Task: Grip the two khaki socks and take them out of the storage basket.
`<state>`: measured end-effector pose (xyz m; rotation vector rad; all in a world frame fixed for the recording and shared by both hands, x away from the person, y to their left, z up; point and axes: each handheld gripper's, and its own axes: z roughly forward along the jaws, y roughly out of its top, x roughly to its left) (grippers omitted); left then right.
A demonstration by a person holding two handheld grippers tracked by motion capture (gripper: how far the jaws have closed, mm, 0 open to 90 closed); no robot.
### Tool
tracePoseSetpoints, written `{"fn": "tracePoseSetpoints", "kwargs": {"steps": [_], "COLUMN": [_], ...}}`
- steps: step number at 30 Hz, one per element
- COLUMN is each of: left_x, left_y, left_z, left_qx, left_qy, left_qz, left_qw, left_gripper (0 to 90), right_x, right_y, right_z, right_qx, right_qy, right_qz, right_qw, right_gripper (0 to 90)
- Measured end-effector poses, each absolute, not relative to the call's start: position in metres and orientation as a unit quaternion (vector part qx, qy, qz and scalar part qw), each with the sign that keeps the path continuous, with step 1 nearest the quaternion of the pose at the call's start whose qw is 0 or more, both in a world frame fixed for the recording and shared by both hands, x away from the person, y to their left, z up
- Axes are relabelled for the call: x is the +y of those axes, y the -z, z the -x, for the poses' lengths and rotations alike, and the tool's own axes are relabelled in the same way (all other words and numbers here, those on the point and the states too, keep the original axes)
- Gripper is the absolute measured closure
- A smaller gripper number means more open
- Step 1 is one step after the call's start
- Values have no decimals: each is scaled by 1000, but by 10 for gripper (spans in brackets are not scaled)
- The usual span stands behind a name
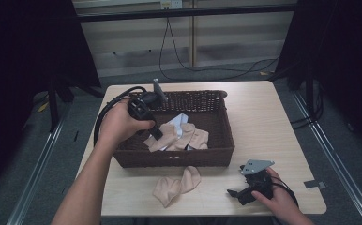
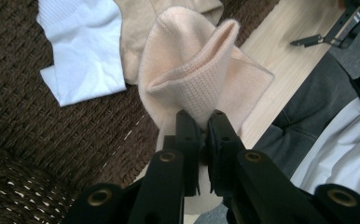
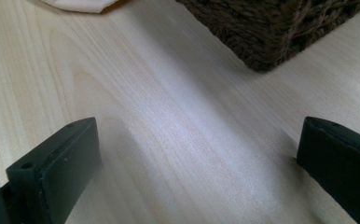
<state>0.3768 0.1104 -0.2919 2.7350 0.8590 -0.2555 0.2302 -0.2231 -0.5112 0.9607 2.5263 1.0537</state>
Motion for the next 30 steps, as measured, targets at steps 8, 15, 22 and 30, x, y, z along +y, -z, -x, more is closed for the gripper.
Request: {"fn": "tracePoseSetpoints", "kwargs": {"steps": [8, 15, 22, 30], "left_x": [107, 101, 99, 98], "left_y": [301, 311, 321, 332], "left_z": [-364, -353, -346, -341], "left_qx": [277, 268, 261, 261], "left_qy": [89, 91, 90, 90], "left_qz": [-948, -950, -952, -952], "left_qw": [132, 131, 129, 133], "left_gripper": [845, 846, 844, 843], "right_x": [-223, -223, -223, -223], "right_y": [511, 511, 511, 511], "right_z": [-230, -230, -230, -230], "right_qx": [864, 865, 865, 865], "right_qy": [-361, -361, -361, -361], "right_qz": [-329, -328, -328, -328], "right_qw": [120, 121, 121, 120], "right_gripper": [0, 0, 0, 0]}}
